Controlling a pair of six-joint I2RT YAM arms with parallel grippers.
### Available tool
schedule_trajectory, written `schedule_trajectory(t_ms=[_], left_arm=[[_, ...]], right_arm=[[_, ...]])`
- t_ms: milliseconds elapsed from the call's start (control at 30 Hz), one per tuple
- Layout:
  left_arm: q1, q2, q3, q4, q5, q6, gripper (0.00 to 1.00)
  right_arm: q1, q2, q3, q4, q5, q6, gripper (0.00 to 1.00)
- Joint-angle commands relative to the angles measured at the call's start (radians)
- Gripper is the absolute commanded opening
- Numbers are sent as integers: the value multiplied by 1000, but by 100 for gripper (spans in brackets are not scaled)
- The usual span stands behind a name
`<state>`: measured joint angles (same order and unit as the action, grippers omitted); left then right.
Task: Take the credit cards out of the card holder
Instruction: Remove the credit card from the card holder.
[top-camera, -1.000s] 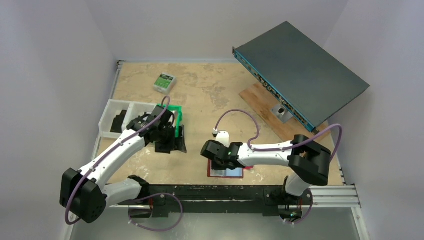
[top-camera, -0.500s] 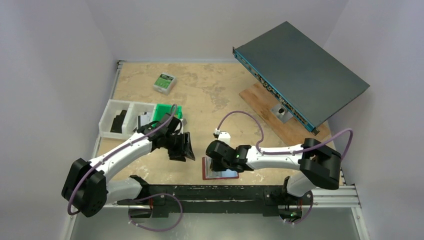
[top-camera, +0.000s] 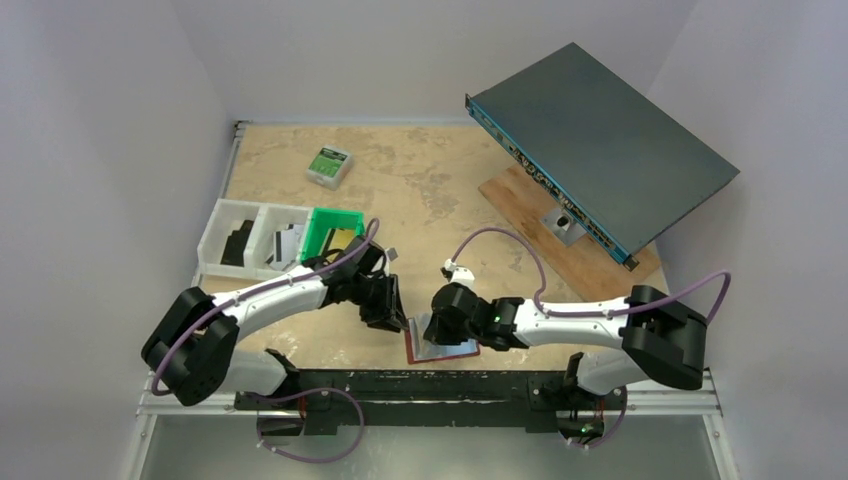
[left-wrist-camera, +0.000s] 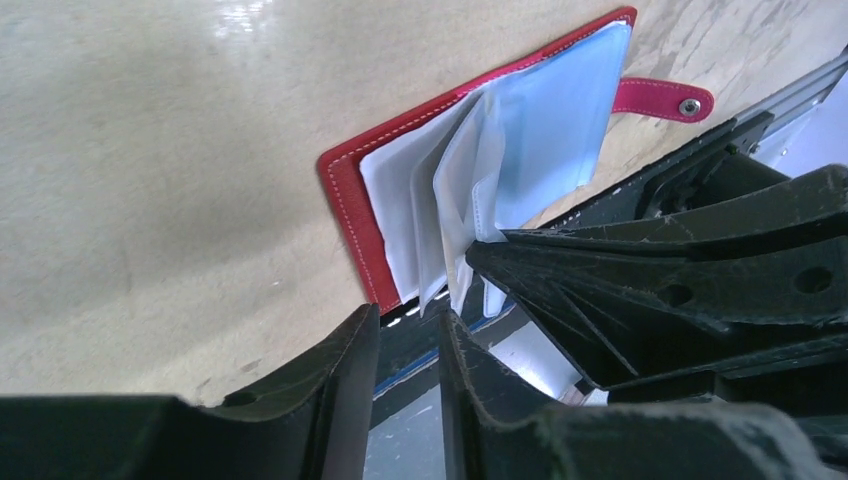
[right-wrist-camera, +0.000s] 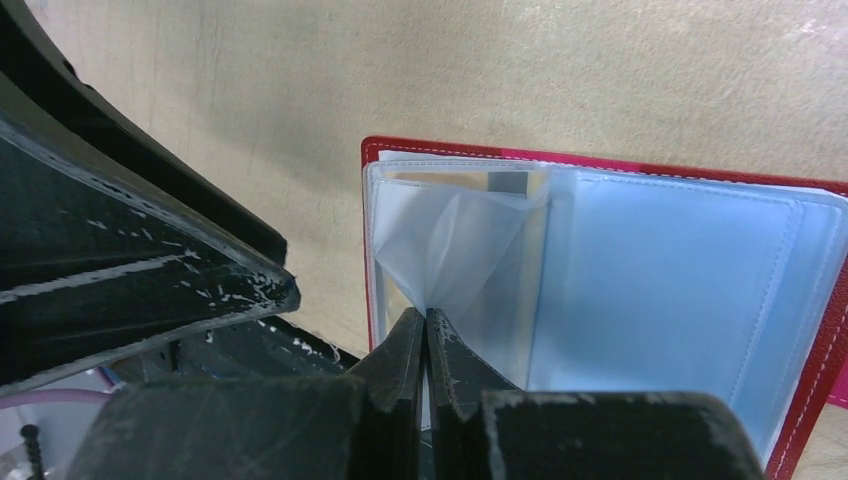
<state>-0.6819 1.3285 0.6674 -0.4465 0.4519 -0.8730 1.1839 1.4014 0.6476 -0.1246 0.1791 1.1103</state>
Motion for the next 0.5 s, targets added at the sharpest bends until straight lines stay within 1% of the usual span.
schedule_trajectory(t_ms=[0,267,467], left_arm=[[-36,23,9,85,28,-47,25],[-67,43,9,138,44,-87,17],[-76,109,4,166,23,-97,9]], right_arm=[[-21,-60,-36,84,-27,38,0],[-42,-114,-71,106,-44,58,0],[-55,-124,-100,138,-68,77,0]])
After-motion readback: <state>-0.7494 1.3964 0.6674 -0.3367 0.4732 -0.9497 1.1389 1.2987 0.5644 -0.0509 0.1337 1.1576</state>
